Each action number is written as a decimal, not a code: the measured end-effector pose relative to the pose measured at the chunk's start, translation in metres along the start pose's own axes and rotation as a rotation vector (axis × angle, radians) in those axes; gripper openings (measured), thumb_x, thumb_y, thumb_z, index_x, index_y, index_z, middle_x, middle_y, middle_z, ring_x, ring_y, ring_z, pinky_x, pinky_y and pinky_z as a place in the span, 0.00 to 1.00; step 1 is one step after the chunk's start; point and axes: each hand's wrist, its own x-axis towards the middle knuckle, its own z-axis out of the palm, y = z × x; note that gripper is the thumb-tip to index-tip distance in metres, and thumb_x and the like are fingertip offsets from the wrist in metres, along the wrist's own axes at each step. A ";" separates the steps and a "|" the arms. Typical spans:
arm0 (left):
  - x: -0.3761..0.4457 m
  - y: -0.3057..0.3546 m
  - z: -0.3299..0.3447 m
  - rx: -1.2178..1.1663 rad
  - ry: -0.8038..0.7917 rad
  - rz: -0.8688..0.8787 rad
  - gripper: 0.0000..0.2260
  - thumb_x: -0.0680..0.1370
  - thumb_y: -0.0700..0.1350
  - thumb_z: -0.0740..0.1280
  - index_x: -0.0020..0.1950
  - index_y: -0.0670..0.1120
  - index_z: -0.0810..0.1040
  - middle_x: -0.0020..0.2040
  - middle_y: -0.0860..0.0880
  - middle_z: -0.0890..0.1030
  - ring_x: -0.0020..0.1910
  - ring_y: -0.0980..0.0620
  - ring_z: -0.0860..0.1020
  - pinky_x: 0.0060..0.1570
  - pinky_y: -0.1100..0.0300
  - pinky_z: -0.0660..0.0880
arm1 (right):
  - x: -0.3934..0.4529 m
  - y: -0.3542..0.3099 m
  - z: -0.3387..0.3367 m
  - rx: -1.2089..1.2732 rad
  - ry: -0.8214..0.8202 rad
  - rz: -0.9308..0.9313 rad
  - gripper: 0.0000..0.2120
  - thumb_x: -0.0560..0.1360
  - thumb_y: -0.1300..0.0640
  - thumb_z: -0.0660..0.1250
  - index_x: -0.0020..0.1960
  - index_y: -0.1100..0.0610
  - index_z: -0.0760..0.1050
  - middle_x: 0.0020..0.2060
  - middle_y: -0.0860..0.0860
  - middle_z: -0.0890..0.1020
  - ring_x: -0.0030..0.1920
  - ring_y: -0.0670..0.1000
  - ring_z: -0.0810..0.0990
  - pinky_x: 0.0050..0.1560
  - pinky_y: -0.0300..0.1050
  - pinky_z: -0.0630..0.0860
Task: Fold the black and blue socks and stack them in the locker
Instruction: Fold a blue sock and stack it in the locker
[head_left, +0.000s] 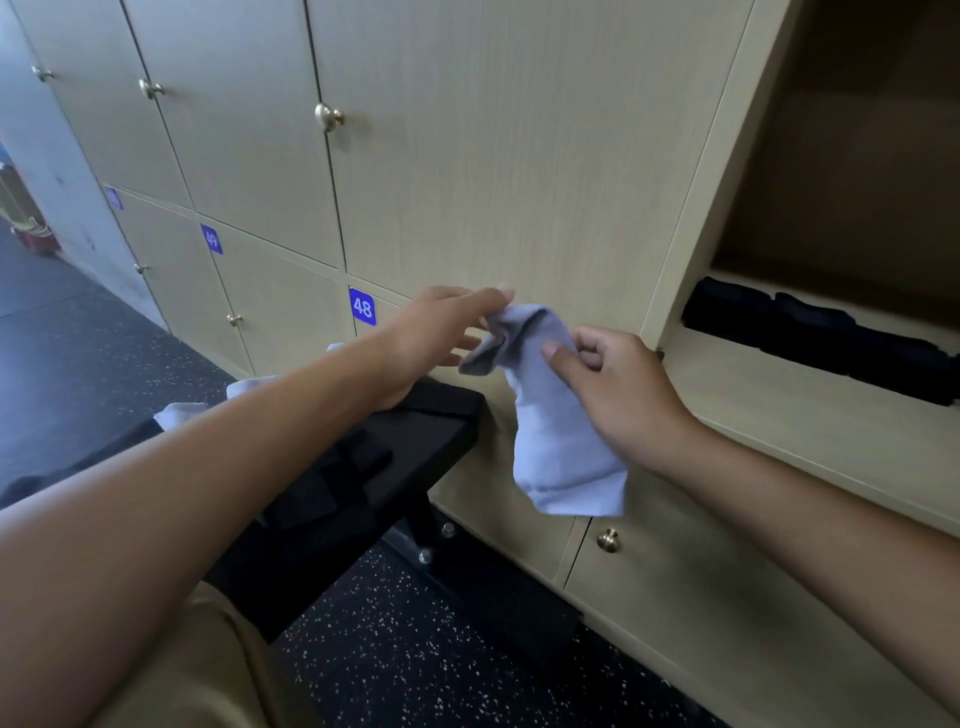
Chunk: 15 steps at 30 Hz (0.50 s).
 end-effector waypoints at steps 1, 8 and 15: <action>-0.002 0.000 0.002 0.006 -0.023 -0.004 0.24 0.78 0.63 0.64 0.52 0.41 0.80 0.51 0.46 0.84 0.53 0.46 0.82 0.56 0.54 0.76 | 0.001 -0.001 -0.003 0.030 -0.011 0.014 0.26 0.78 0.42 0.64 0.43 0.67 0.71 0.32 0.54 0.72 0.34 0.50 0.67 0.38 0.46 0.64; -0.005 -0.006 0.018 0.331 -0.126 0.060 0.29 0.69 0.65 0.75 0.57 0.44 0.75 0.51 0.51 0.84 0.50 0.53 0.82 0.56 0.55 0.77 | -0.005 -0.003 -0.022 0.252 -0.115 0.194 0.26 0.82 0.45 0.64 0.55 0.71 0.75 0.49 0.69 0.83 0.45 0.61 0.83 0.53 0.67 0.78; -0.002 -0.006 0.022 0.261 -0.080 0.139 0.19 0.81 0.53 0.69 0.42 0.37 0.75 0.36 0.49 0.72 0.35 0.54 0.70 0.39 0.60 0.69 | -0.019 0.008 -0.040 0.386 -0.235 0.326 0.22 0.82 0.44 0.62 0.60 0.63 0.80 0.53 0.59 0.86 0.57 0.61 0.84 0.66 0.63 0.75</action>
